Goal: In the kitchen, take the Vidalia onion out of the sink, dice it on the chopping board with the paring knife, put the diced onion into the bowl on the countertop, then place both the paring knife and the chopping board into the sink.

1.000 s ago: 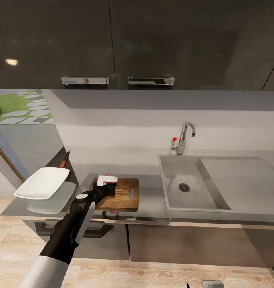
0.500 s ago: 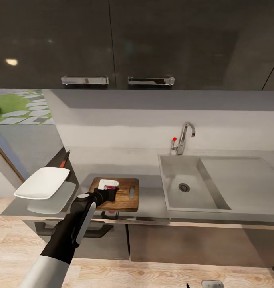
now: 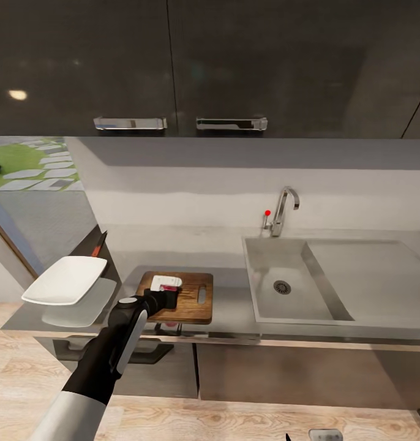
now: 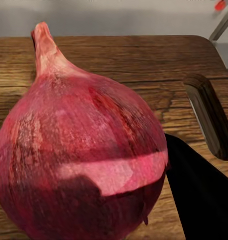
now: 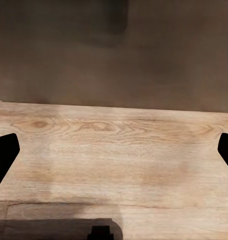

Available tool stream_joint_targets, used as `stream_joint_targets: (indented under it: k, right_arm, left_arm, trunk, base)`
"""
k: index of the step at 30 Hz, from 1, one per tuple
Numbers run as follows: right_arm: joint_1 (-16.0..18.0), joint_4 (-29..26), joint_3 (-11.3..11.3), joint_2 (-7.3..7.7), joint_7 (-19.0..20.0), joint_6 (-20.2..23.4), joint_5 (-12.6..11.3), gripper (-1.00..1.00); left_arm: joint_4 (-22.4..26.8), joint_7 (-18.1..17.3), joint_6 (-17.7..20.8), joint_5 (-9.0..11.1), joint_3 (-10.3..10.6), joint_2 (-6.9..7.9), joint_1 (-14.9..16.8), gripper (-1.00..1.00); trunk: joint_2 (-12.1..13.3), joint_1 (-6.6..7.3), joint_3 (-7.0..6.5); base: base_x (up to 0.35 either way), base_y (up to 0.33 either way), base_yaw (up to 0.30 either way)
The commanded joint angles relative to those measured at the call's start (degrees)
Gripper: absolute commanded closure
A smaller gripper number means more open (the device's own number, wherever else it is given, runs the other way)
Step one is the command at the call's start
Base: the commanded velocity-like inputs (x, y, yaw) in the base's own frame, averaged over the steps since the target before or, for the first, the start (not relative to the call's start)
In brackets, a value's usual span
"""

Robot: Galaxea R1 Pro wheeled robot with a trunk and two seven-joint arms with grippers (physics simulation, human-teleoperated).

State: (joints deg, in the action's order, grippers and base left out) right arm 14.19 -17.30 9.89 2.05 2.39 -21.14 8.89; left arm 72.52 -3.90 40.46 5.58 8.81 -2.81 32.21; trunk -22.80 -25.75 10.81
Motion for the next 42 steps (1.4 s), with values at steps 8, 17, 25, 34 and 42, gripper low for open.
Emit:
stream_joint_targets:
  k: [8, 17, 25, 34, 42]
  right_arm:
    - [0.1, 0.0, 0.5, -0.03, 0.3, -0.2, 0.5, -1.00]
    - [0.1, 0.1, 0.5, -0.02, 0.3, -0.3, 0.5, -1.00]
    - [0.1, 0.1, 0.5, 0.00, 0.3, -0.3, 0.5, -1.00]
    - [0.1, 0.0, 0.5, -0.02, 0.3, -0.3, 0.5, -1.00]
    - [0.1, 0.1, 0.5, -0.02, 0.2, -0.3, 0.5, -1.00]
  left_arm:
    - [0.1, 0.1, 0.3, 0.5, 0.0, 0.00, 0.0, 1.00]
    - [0.1, 0.1, 0.3, 0.5, 0.0, 0.05, 0.0, 1.00]
    - [0.0, 0.1, 0.4, 0.5, 0.0, 0.08, 0.0, 1.00]
    - [0.0, 0.1, 0.4, 0.5, 0.0, 0.00, 0.0, 1.00]
    - [-0.2, 0.1, 0.4, 0.5, 0.0, 0.00, 0.0, 1.00]
  trunk:
    - [-0.1, -0.03, 0.11]
    - [-0.1, -0.03, 0.11]
    - [-0.1, -0.03, 0.11]
    - [-0.1, -0.03, 0.11]
    - [-0.1, -0.03, 0.11]
  base:
    - [0.052, 0.000, 0.000]
    - [0.027, 0.006, 0.000]
    - [0.138, 0.069, 0.000]
    - [0.010, 0.004, 0.000]
    - [-0.088, -0.077, 0.000]
